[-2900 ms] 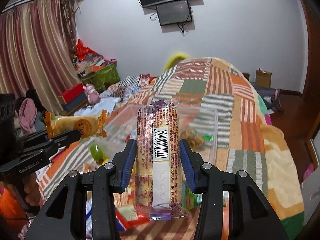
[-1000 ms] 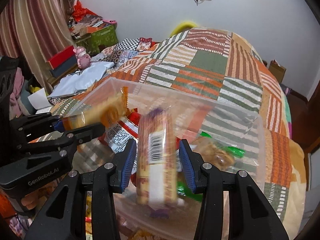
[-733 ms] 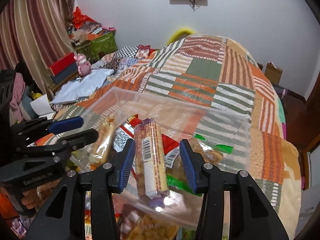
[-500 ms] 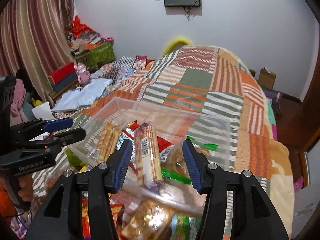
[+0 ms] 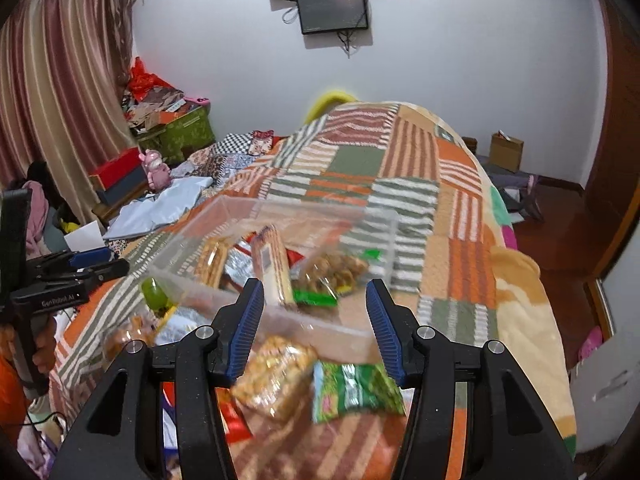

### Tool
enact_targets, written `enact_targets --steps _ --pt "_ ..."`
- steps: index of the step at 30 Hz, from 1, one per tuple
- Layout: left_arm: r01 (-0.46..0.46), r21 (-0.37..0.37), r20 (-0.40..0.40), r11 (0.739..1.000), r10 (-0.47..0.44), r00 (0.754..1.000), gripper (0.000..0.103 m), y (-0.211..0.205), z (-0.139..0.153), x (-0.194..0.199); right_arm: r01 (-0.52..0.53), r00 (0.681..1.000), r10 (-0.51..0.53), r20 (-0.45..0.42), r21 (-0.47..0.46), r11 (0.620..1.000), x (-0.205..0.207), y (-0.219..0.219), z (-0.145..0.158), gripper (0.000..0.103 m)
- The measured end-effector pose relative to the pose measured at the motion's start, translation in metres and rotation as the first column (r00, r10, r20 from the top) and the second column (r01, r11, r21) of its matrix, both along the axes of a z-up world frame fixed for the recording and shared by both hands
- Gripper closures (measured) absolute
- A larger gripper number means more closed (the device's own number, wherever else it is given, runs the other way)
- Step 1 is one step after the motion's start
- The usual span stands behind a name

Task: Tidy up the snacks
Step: 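Grasp the green pea bag with the right tool while the left grasps the green jelly cup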

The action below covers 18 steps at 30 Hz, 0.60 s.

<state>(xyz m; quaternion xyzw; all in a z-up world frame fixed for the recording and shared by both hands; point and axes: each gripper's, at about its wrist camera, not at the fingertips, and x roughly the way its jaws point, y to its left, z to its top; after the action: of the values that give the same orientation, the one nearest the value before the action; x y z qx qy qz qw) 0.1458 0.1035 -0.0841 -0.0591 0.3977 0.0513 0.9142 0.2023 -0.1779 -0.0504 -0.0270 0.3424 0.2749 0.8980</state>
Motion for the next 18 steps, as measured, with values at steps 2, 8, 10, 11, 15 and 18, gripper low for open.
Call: enact_targets --steps 2,8,10,11,15,18 --pt "0.0 0.001 -0.015 1.0 0.0 1.0 0.042 0.002 -0.007 -0.003 0.011 1.0 -0.011 -0.014 -0.009 1.0 -0.002 -0.006 -0.007 0.053" --pt "0.007 0.001 -0.076 1.0 -0.006 0.997 0.042 0.007 -0.034 0.0 0.034 0.997 -0.037 -0.07 -0.036 0.999 -0.004 -0.021 -0.034 0.053" --pt "0.008 -0.006 -0.102 1.0 -0.008 0.995 0.042 0.009 -0.046 0.004 0.041 0.993 -0.045 -0.106 -0.039 0.998 -0.002 -0.027 -0.047 0.053" --pt "0.008 -0.007 -0.109 1.0 -0.009 0.994 0.042 0.008 -0.049 0.005 0.042 0.992 -0.047 -0.116 -0.044 0.998 -0.002 -0.028 -0.051 0.053" --pt "0.003 -0.014 -0.144 1.0 -0.005 0.99 0.042 0.012 -0.065 0.013 0.045 0.983 -0.057 -0.172 -0.072 0.996 0.0 -0.031 -0.074 0.053" --pt "-0.001 -0.018 -0.158 1.0 -0.001 0.987 0.042 0.015 -0.071 0.021 0.042 0.977 -0.059 -0.207 -0.086 0.995 0.004 -0.03 -0.087 0.052"
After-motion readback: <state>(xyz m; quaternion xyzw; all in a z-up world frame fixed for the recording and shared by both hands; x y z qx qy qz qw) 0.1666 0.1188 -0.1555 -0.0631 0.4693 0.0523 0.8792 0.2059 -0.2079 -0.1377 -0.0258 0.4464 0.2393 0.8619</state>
